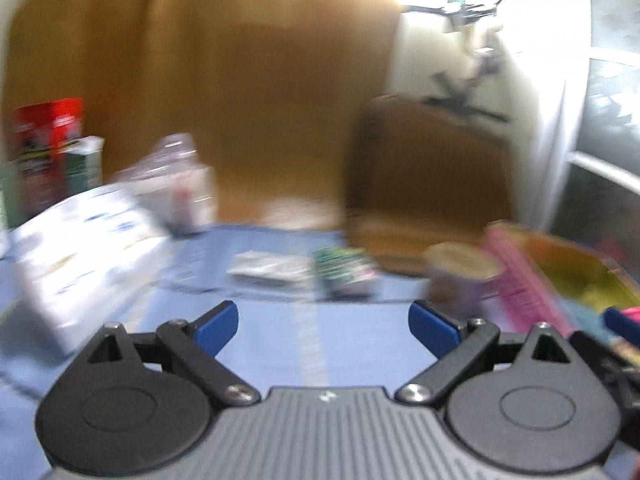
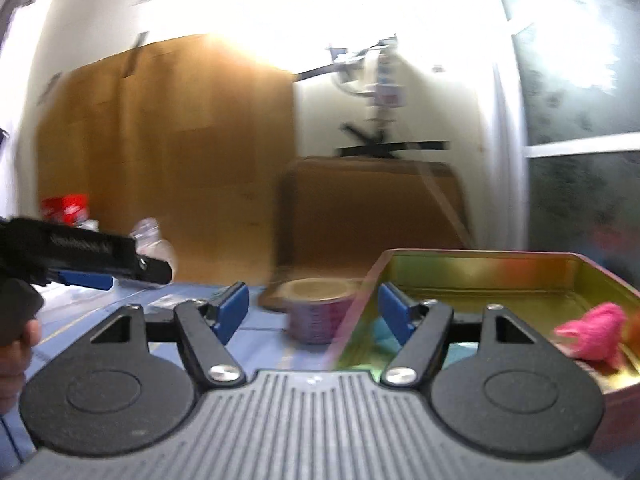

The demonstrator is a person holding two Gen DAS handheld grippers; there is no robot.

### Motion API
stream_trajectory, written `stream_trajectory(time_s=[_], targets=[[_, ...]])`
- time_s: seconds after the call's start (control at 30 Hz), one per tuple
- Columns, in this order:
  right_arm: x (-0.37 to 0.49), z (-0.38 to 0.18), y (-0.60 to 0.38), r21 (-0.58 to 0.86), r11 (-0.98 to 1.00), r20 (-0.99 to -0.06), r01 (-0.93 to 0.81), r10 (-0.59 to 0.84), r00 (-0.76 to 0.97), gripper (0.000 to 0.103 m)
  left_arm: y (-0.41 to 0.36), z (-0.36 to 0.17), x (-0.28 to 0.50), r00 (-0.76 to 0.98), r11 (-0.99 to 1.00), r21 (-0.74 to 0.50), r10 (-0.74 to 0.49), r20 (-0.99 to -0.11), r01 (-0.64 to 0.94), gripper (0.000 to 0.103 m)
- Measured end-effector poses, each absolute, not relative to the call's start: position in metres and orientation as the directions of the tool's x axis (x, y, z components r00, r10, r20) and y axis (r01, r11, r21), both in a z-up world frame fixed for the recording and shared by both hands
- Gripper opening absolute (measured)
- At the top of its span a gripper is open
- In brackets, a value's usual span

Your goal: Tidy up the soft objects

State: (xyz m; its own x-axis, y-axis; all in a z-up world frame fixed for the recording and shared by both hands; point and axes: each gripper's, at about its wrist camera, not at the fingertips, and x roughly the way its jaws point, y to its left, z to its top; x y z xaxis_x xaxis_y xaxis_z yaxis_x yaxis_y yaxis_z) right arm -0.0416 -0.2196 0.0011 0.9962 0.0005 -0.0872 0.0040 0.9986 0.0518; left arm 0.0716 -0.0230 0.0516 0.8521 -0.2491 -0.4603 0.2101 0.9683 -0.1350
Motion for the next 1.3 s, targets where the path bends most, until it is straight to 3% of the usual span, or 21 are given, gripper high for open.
stream_trajectory(time_s=[0.23,0.53,1.3], targets=[[-0.011,-0.012,-0.174,0.016,0.991,-0.207,-0.133,0.134,0.969,0.074,0.015,0.017,0.083,0.824,0.983,-0.145,-0.173,-0.539,0.112,0.095],[0.006,-0.019,-0.17,0.061,0.99,-0.313,-0.127,0.14,0.94,0.075,0.014,0.013,0.083,0.827,0.98,-0.15,-0.193,-0.528,0.133,0.096],[0.011,-0.023,-0.172,0.104,0.987,-0.347,-0.125,0.154,0.925,0.076,0.015,0.013,0.083,0.822,0.977,-0.162,-0.207,-0.53,0.141,0.096]])
